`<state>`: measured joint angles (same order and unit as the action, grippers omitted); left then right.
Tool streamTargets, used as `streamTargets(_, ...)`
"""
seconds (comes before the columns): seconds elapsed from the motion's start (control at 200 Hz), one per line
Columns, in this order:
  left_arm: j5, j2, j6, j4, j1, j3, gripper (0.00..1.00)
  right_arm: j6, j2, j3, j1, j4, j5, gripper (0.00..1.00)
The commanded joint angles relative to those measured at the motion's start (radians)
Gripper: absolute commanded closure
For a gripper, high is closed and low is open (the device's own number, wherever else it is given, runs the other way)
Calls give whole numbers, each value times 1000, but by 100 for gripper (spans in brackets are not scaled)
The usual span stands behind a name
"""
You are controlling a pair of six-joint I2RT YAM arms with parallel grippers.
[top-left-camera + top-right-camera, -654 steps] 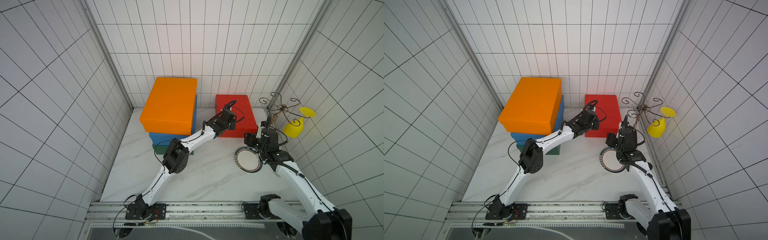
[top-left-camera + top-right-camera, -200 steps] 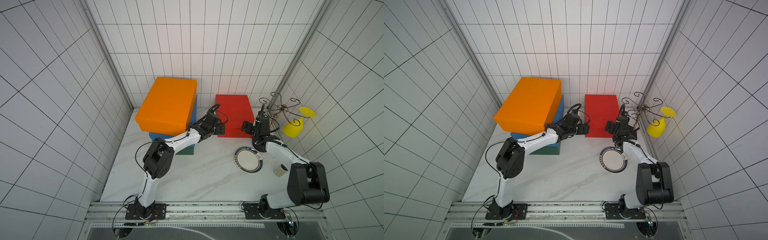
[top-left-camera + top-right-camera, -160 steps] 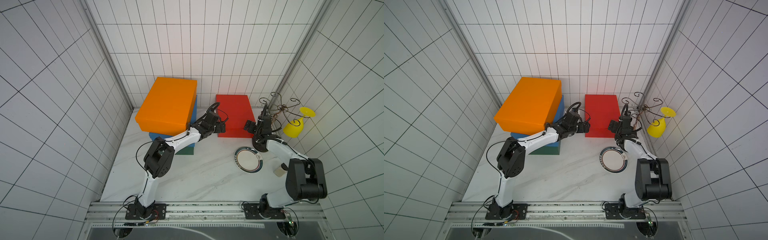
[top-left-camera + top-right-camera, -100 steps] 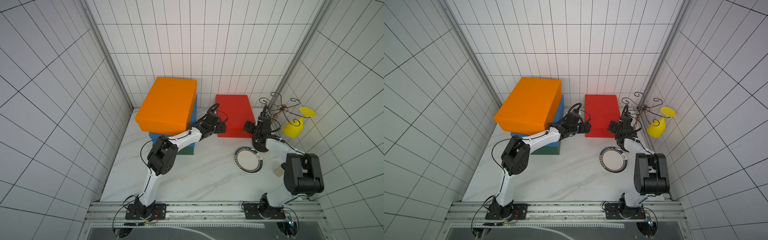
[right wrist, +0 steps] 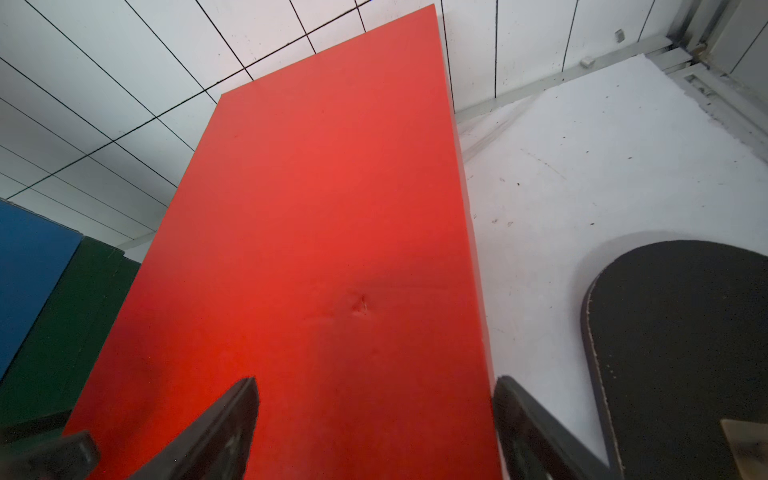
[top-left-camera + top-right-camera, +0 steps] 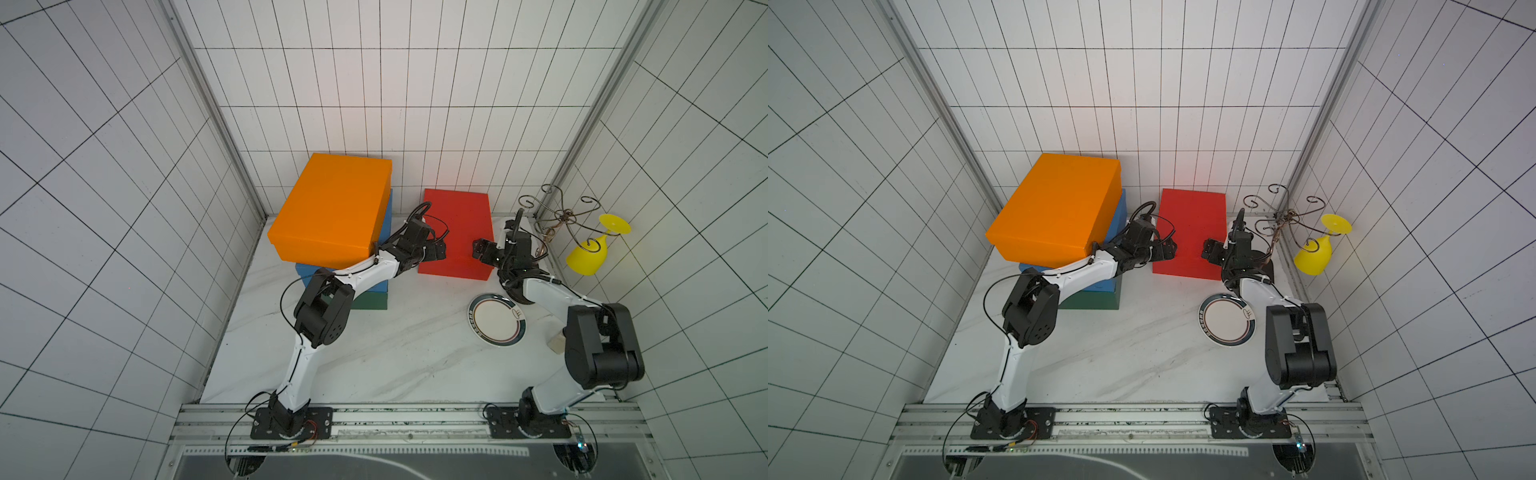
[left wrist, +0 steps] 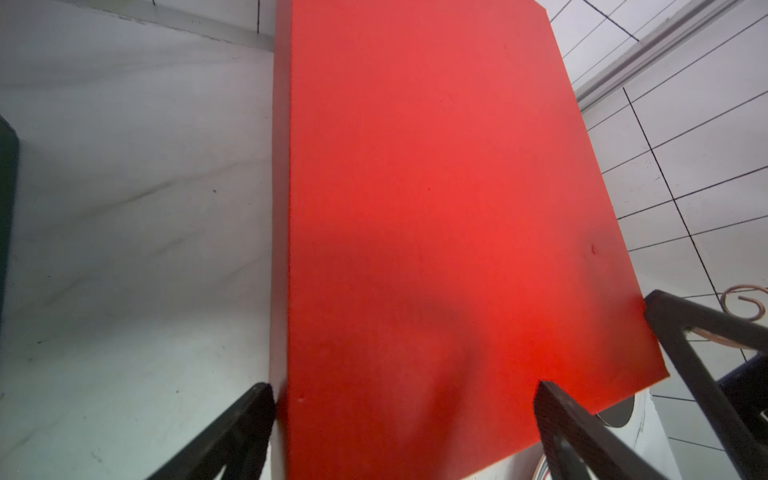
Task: Stack the shoeboxes
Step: Move the shoebox to the center of the board.
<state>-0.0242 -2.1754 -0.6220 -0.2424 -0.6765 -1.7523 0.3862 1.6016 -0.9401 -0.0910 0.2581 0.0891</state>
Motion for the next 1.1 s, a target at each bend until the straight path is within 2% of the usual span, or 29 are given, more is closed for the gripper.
streamTargets(0.0,-7,1,-15,29,15,-20,2,15,7,4,-19,-28,8,8)
streamTargets(0.175,-32,18,-28,47,10,23,2,22,19,9,-29,-50,60,8)
streamTargets(0.41,-39,65,-32,53,-30,86,3,35,-20,92,-122,-49,66,11)
streamTargets(0.765,2,211,-48,39,-48,256,3,78,-117,189,-196,-63,66,11)
streamTargets(1.095,29,361,-67,22,-48,431,3,123,-253,279,-251,-166,46,11)
